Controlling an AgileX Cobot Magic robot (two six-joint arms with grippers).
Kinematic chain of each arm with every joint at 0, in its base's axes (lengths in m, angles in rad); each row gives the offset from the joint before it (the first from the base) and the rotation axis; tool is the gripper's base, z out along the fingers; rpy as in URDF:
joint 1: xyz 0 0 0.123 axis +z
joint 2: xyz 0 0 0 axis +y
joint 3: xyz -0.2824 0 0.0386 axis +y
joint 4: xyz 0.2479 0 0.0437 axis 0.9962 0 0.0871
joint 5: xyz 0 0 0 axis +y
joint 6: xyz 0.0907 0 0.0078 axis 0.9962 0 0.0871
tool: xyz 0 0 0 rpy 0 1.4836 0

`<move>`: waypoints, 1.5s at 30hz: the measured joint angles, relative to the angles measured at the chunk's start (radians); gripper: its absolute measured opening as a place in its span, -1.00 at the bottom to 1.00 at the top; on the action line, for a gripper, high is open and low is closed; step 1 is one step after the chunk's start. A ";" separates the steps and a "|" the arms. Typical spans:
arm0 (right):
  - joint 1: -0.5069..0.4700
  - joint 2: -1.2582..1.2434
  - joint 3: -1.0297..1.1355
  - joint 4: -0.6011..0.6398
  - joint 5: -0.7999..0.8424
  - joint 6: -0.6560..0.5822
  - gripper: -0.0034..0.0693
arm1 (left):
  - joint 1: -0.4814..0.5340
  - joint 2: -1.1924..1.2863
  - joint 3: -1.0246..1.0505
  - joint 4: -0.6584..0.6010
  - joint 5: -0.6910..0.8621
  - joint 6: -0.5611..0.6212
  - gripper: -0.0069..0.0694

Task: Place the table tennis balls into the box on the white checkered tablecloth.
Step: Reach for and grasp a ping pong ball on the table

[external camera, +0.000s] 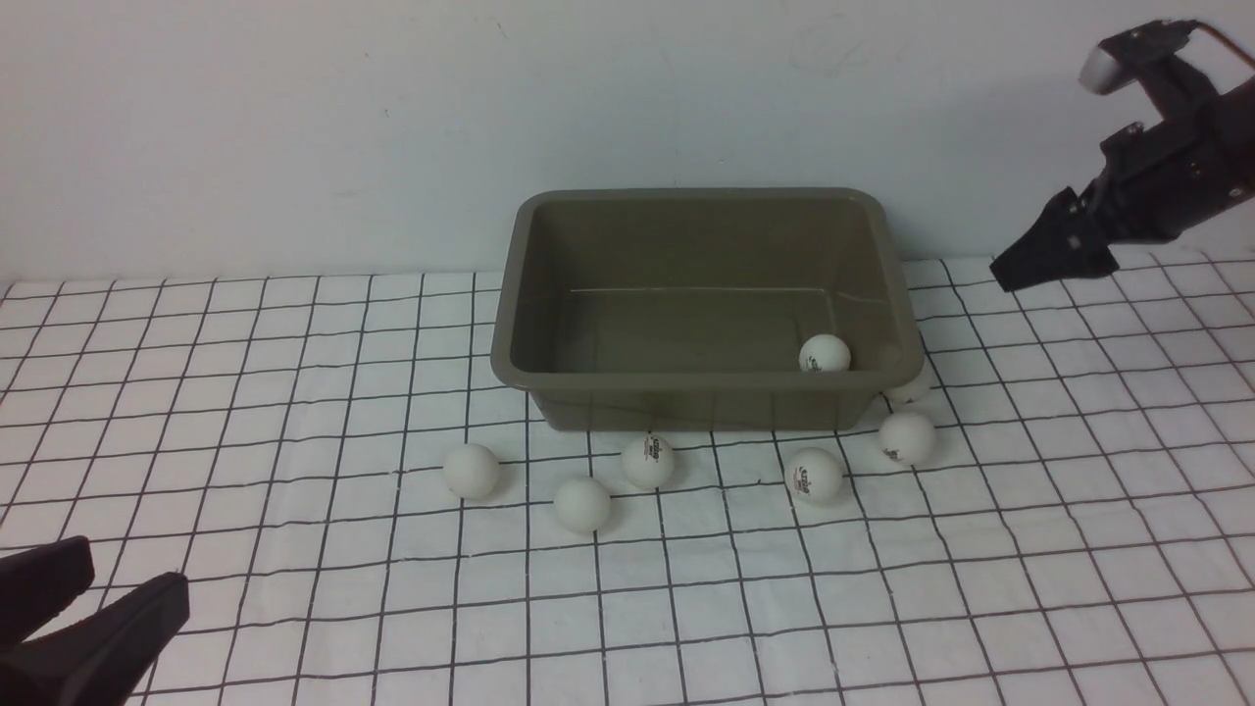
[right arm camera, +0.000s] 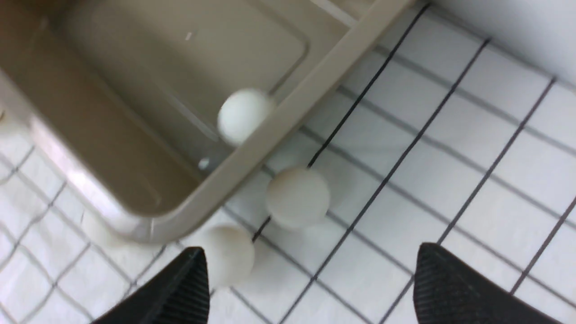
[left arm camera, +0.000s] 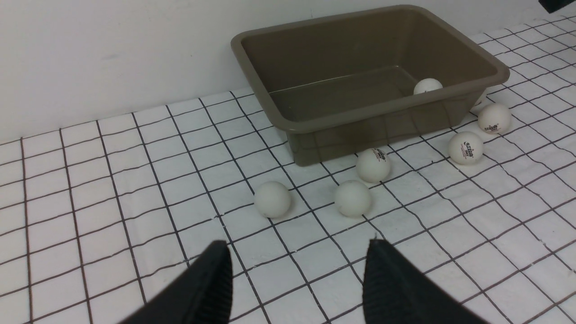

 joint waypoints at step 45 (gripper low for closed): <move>0.064 0.167 0.080 0.120 -0.216 -0.420 0.51 | 0.000 0.000 0.000 0.061 0.081 0.000 0.12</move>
